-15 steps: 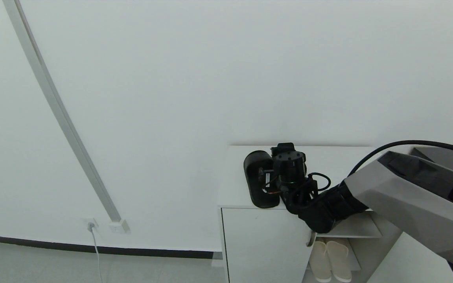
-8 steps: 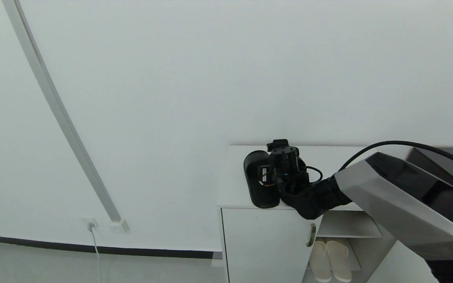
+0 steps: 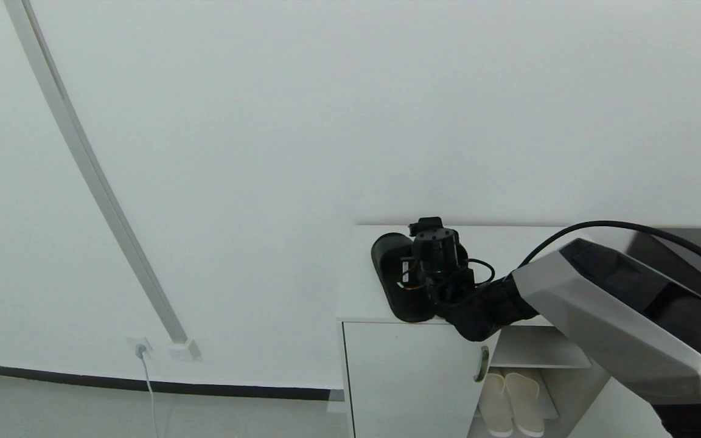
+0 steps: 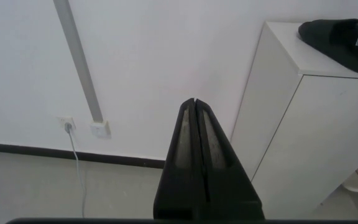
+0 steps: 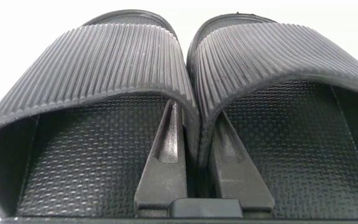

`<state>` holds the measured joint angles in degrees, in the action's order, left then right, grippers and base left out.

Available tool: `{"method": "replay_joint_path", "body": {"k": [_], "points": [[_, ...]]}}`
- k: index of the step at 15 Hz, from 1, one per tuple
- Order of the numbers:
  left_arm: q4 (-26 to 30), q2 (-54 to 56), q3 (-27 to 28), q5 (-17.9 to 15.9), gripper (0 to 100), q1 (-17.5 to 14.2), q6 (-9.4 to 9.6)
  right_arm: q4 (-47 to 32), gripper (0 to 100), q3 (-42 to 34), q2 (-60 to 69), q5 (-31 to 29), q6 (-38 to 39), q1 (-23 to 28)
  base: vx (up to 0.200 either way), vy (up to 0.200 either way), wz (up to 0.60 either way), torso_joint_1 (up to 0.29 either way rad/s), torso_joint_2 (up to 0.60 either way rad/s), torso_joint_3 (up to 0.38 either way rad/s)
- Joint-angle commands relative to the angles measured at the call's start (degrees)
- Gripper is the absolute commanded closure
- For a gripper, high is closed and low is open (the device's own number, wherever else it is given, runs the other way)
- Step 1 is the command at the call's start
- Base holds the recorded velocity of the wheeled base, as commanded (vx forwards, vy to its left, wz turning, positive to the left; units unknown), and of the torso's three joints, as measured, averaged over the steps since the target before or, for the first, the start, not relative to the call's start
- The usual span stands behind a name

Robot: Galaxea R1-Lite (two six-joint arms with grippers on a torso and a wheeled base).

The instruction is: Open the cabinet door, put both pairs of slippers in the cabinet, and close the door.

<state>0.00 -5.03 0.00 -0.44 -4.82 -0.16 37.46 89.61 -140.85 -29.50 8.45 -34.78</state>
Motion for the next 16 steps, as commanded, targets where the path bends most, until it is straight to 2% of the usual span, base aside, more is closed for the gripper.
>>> {"method": "replay_joint_path", "body": {"k": [1,2,5,9,13,16], "points": [[0.0,0.0,0.0,0.0,100,0.0,0.07,0.2,100,-3.3,4.7,0.1,0.0,-0.1,0.0,0.0,0.0,0.0,0.0,0.0],[0.0,0.0,0.0,-0.1,100,0.0,0.16,0.2,100,-5.9,7.5,0.2,0.0,-0.5,0.0,0.0,0.0,0.0,0.0,0.0],[0.0,0.0,0.0,-0.1,100,0.0,0.16,0.5,100,-23.3,22.2,4.8,0.5,-2.4,0.0,0.0,0.0,0.0,0.0,0.0],[0.0,0.0,0.0,-0.1,100,0.0,0.07,5.7,100,-43.6,36.5,8.1,0.6,-6.2,0.0,0.0,0.0,0.0,0.0,0.0],[0.0,0.0,0.0,0.0,100,0.0,-0.02,5.8,100,-53.6,45.2,10.1,1.1,-11.0,0.0,0.0,0.0,0.0,0.0,0.0],[0.0,-0.1,0.0,0.0,100,0.0,-0.02,5.7,100,-54.4,45.5,11.0,2.5,-12.2,0.0,0.0,0.0,0.0,0.0,0.0]]}}
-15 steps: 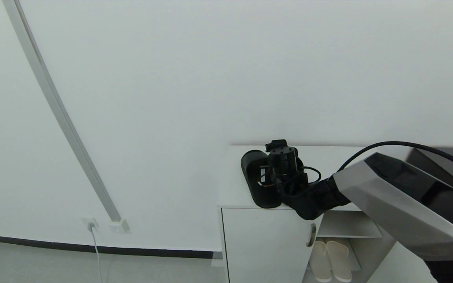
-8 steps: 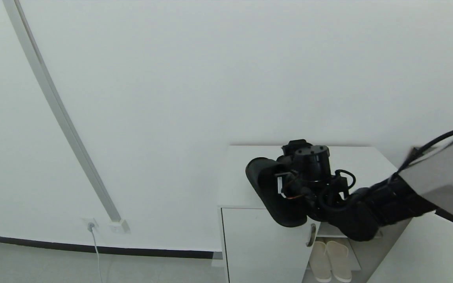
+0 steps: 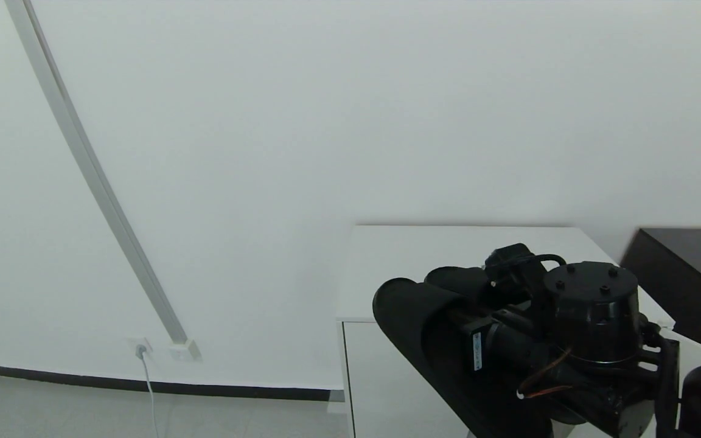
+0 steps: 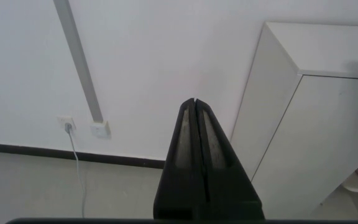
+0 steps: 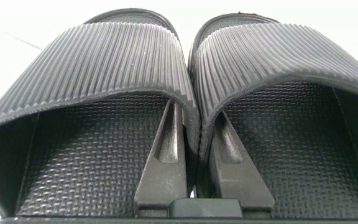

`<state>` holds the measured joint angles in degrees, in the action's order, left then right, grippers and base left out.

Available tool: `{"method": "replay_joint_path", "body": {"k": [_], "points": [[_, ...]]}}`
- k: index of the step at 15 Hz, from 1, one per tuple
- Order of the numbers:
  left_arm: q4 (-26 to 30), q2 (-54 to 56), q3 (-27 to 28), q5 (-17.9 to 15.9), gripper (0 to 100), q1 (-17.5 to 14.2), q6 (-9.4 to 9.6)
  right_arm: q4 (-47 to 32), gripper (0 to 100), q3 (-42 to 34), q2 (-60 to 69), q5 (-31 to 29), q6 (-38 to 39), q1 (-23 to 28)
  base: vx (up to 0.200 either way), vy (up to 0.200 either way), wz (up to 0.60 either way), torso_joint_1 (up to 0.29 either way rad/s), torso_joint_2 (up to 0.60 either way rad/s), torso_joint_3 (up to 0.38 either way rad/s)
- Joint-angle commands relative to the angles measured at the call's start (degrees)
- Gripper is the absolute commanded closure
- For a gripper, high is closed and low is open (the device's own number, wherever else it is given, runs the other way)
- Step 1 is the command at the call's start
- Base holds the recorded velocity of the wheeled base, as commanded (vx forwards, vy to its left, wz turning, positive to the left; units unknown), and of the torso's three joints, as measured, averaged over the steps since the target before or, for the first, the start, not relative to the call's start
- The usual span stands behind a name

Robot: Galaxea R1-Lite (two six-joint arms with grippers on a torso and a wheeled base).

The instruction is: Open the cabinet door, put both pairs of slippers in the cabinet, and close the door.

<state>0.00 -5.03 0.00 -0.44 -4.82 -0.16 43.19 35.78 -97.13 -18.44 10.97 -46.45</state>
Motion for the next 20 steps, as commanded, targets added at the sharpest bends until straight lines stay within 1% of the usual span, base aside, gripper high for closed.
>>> {"method": "replay_joint_path", "body": {"k": [1,2,5,9,13,20], "points": [[0.0,-0.1,0.0,-0.1,100,0.0,-0.02,0.0,100,-0.6,1.8,0.1,0.0,-0.6,0.0,0.0,0.0,0.0,0.0,0.0],[0.0,-0.1,0.0,-0.1,100,0.0,-0.02,0.0,100,-0.5,1.7,0.1,0.0,-0.9,0.0,0.0,0.0,0.0,0.0,0.0],[0.0,-0.1,0.0,-0.1,100,0.0,-0.02,0.1,100,-0.6,1.3,0.0,0.0,-2.1,-0.2,0.0,0.0,0.007,0.0,0.002],[0.0,-0.1,0.0,-0.1,100,0.0,-0.02,0.1,100,-1.4,1.3,0.0,-0.2,-2.2,-0.2,0.0,0.0,-0.002,0.0,0.005],[0.0,-0.1,0.0,-0.1,100,0.0,-0.02,0.3,100,-3.4,1.2,0.0,-1.7,-2.2,0.0,0.0,0.0,0.0,0.0,0.0],[0.0,-0.1,0.0,-0.1,100,0.0,-0.11,1.2,100,-3.6,0.7,0.3,-2.0,-2.2,0.0,0.0,0.0,0.0,0.0,0.0]]}}
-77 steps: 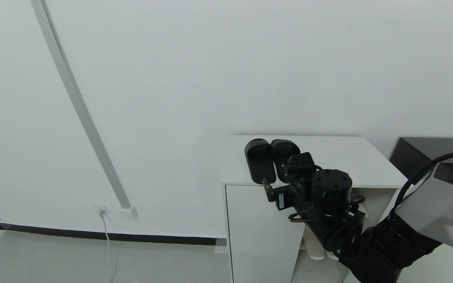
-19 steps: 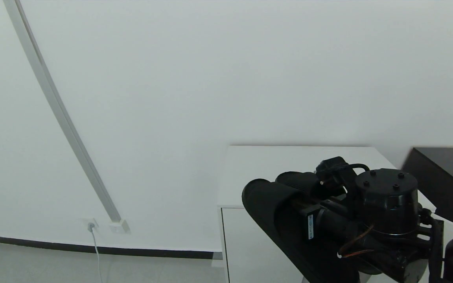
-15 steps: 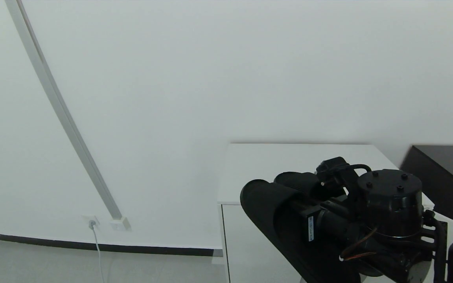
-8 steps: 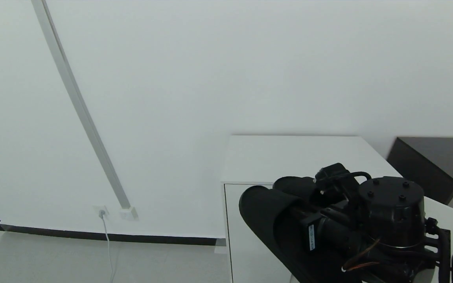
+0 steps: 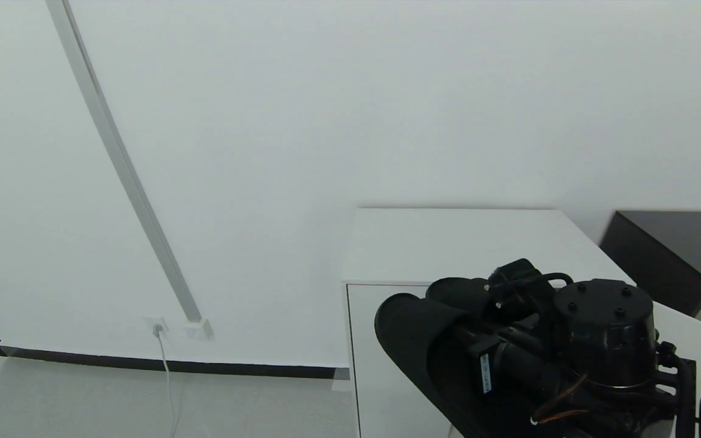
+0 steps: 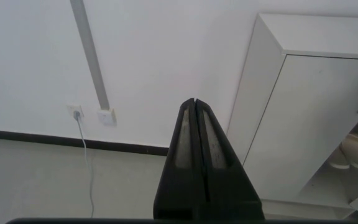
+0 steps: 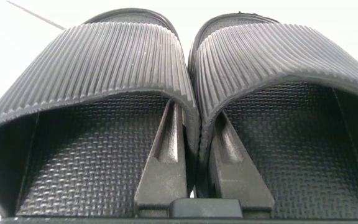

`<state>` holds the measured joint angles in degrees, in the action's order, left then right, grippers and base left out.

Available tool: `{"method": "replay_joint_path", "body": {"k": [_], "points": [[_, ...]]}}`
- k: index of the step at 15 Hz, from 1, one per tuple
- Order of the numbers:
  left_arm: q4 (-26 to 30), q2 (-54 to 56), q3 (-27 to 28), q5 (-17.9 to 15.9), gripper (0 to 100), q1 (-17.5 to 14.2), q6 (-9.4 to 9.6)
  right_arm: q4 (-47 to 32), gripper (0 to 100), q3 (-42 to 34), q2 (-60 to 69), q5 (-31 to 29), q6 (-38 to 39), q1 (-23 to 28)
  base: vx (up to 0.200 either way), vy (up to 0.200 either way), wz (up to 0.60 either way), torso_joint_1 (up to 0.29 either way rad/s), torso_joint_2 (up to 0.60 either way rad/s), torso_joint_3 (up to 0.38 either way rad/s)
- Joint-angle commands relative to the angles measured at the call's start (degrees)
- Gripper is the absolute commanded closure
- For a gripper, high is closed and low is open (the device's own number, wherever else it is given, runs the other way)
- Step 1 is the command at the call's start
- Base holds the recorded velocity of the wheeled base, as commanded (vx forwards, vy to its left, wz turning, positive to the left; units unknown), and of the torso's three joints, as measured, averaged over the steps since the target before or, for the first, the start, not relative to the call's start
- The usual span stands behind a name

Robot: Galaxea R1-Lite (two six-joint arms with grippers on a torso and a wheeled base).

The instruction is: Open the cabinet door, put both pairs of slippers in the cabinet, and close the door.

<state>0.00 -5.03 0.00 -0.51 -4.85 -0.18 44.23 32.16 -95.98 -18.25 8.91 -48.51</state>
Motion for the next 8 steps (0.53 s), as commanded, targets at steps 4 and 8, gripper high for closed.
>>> {"method": "replay_joint_path", "body": {"k": [4,8], "points": [[0.0,-0.1,0.0,0.0,100,0.0,0.01,0.9,100,-0.3,-0.7,0.7,0.0,-0.1,0.0,0.0,0.0,0.0,0.0,0.0],[0.0,-0.1,0.0,0.1,100,0.0,0.01,1.1,100,-0.4,-0.7,0.7,0.0,-0.1,0.0,-0.2,0.0,-0.005,0.0,0.002]]}}
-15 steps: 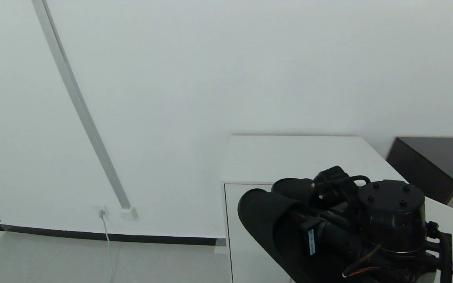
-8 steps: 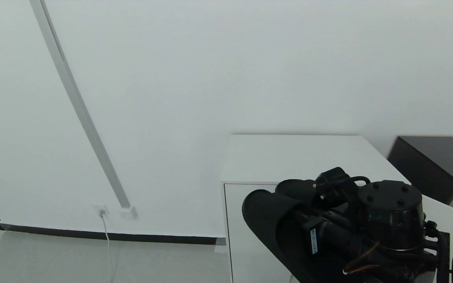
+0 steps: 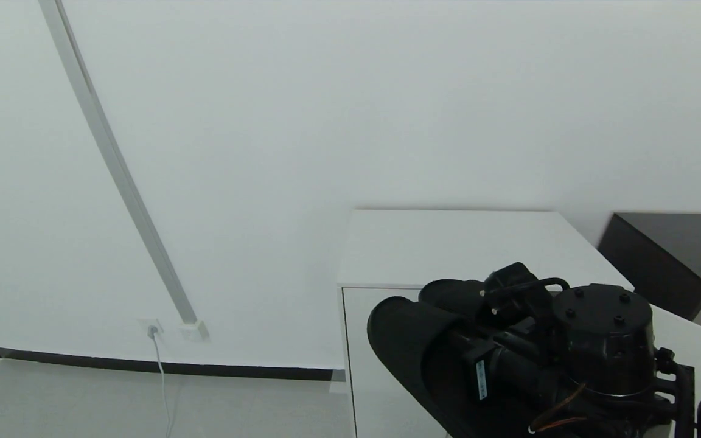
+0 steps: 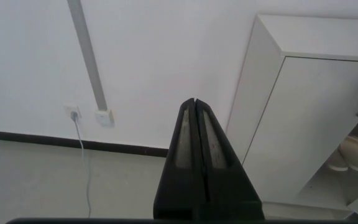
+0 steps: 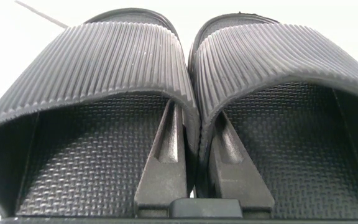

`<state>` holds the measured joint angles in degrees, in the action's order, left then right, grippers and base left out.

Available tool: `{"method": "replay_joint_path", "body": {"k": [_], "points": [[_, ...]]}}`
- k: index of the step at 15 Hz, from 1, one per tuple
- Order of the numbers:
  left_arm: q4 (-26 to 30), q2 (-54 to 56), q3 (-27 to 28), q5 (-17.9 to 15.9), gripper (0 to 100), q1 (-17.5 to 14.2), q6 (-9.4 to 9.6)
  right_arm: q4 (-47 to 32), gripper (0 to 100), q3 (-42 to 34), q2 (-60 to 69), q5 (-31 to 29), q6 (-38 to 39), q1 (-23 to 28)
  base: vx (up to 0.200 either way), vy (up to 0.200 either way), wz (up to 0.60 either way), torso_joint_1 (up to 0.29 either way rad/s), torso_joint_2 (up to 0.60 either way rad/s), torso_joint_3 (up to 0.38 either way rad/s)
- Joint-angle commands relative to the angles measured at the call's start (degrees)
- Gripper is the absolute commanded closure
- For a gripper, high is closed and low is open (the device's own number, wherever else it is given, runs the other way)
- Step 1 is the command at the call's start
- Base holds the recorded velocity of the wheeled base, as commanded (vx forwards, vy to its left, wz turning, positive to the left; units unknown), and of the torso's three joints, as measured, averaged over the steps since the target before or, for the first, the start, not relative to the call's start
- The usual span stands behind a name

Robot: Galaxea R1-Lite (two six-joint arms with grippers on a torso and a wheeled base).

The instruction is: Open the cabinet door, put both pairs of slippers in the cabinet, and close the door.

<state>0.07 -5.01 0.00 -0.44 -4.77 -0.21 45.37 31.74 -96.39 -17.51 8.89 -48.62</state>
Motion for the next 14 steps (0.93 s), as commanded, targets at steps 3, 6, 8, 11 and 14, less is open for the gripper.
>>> {"method": "replay_joint_path", "body": {"k": [3,6,8,11,14], "points": [[-0.1,-0.1,0.0,0.0,100,-0.1,0.03,0.0,100,0.0,-0.3,0.0,0.0,0.0,0.0,-0.2,0.0,0.009,0.0,-0.002],[-0.1,-0.1,0.0,0.0,100,-0.1,0.03,0.0,100,0.1,-0.3,0.0,0.0,0.0,0.0,-0.2,0.0,0.001,0.0,0.001],[-0.1,-0.1,0.0,0.0,100,-0.1,0.03,-0.1,100,0.0,-0.3,0.0,0.0,0.0,0.0,-0.2,0.0,0.002,0.0,0.005],[-0.1,0.0,0.0,0.0,100,-0.1,0.03,0.0,100,0.0,-0.6,0.0,-0.1,-0.1,0.0,-0.2,0.0,0.002,0.01,-0.001],[-0.1,-0.1,0.0,0.0,100,-0.1,0.03,0.0,100,0.0,-0.6,0.0,0.0,-0.1,0.0,-0.2,0.0,0.005,0.0,0.004]]}}
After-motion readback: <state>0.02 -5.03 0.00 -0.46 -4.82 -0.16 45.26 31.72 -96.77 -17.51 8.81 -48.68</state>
